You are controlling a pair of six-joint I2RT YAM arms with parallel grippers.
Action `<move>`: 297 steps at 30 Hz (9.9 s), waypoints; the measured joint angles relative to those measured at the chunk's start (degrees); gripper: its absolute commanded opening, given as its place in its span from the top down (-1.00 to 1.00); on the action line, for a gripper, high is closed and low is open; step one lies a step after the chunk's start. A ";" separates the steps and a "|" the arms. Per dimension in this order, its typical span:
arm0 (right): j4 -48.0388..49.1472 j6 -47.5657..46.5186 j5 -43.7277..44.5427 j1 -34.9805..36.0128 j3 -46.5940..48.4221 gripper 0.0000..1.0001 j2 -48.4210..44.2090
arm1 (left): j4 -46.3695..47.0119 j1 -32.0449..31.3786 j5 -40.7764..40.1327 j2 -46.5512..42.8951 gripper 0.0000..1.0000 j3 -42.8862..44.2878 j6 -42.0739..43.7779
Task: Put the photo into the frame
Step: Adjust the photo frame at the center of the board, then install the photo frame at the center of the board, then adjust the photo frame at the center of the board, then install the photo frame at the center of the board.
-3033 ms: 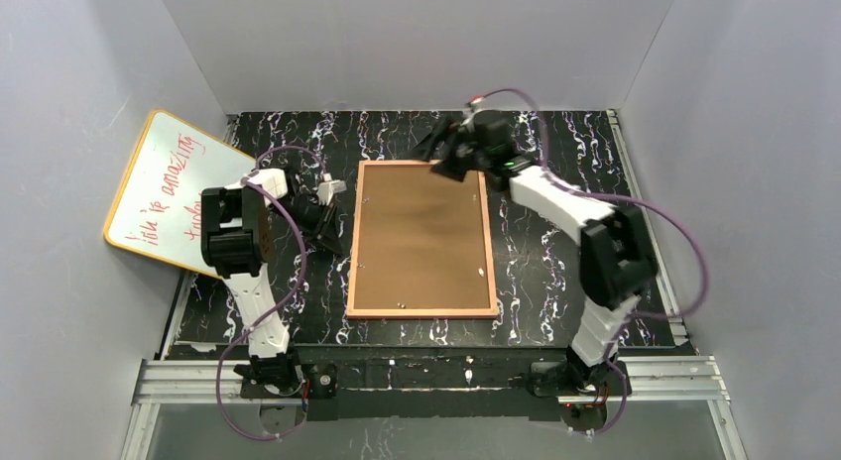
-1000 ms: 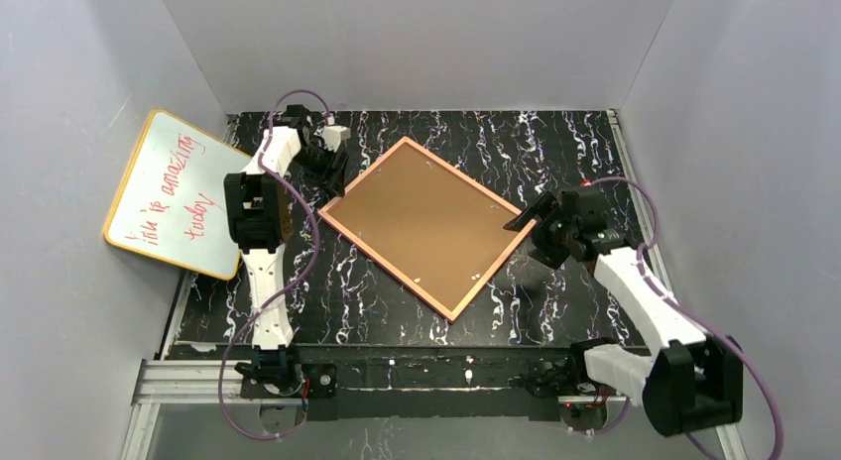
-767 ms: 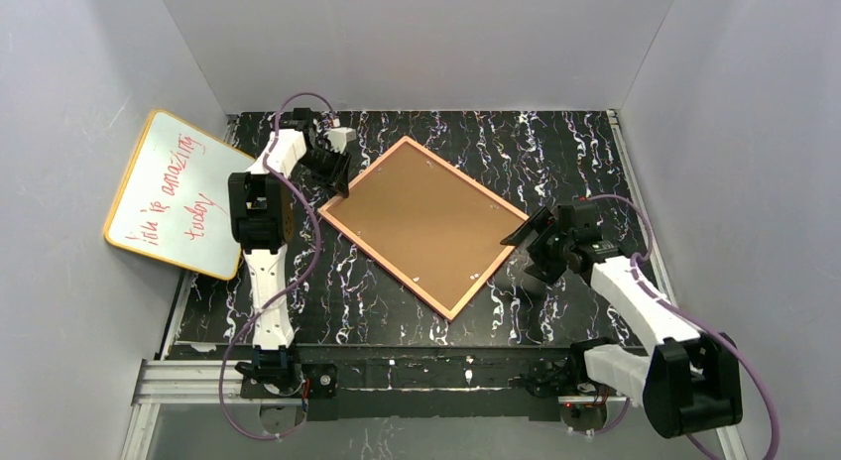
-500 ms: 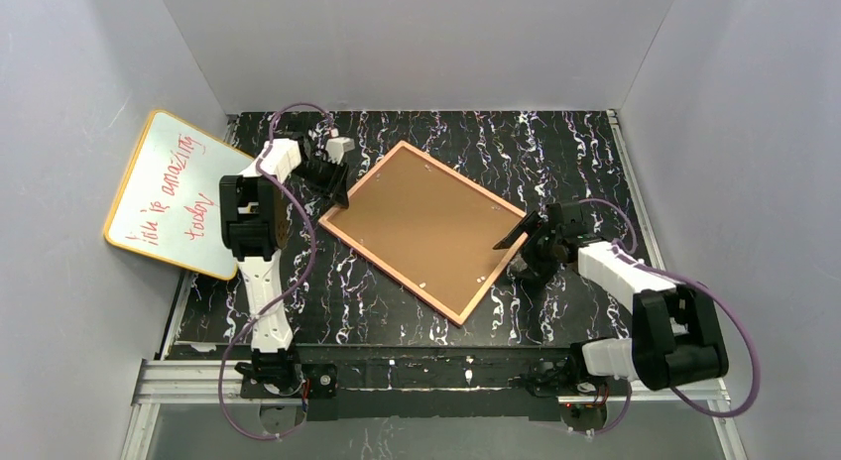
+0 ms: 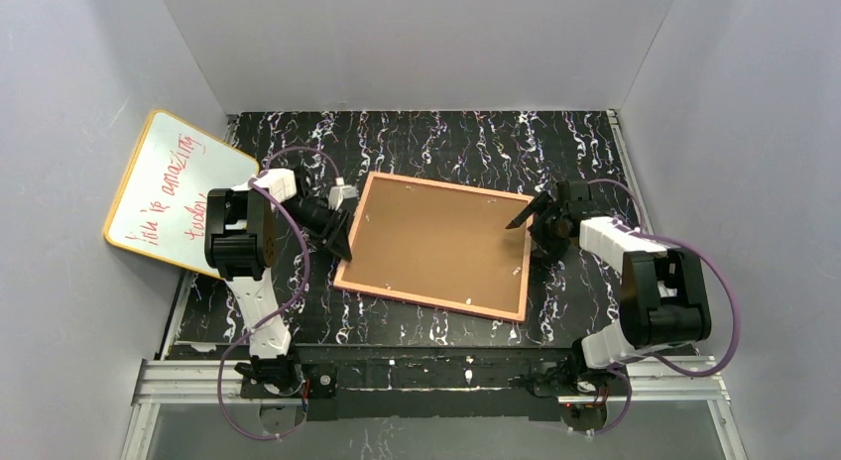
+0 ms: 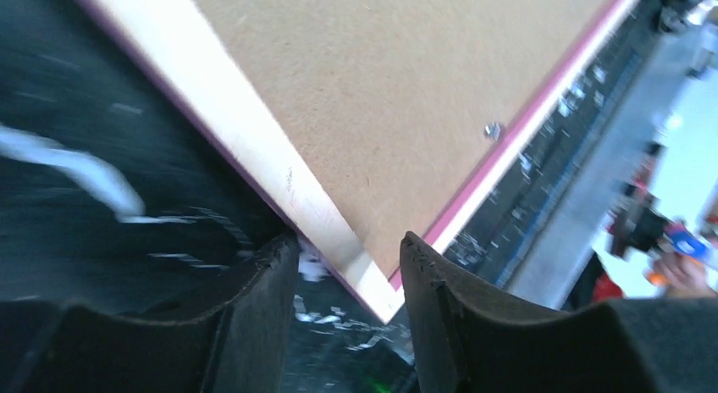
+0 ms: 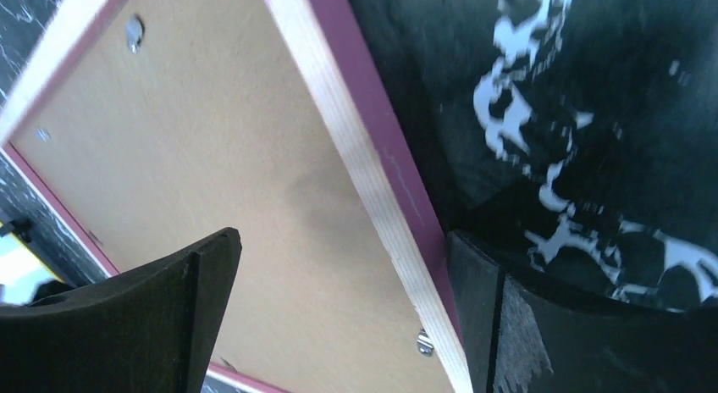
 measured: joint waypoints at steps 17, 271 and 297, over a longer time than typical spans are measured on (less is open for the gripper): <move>-4.59 -4.04 0.44 -3.39 14.03 -0.68 1.66 | -7.87 3.65 0.33 -1.07 0.21 -2.99 1.31; 17.27 16.96 -4.44 44.09 30.34 -0.05 32.79 | -10.80 0.00 5.55 4.61 0.65 -4.26 3.96; 16.94 16.65 -3.30 43.85 33.75 0.13 35.41 | -9.70 -0.42 5.11 3.63 0.66 -4.96 3.39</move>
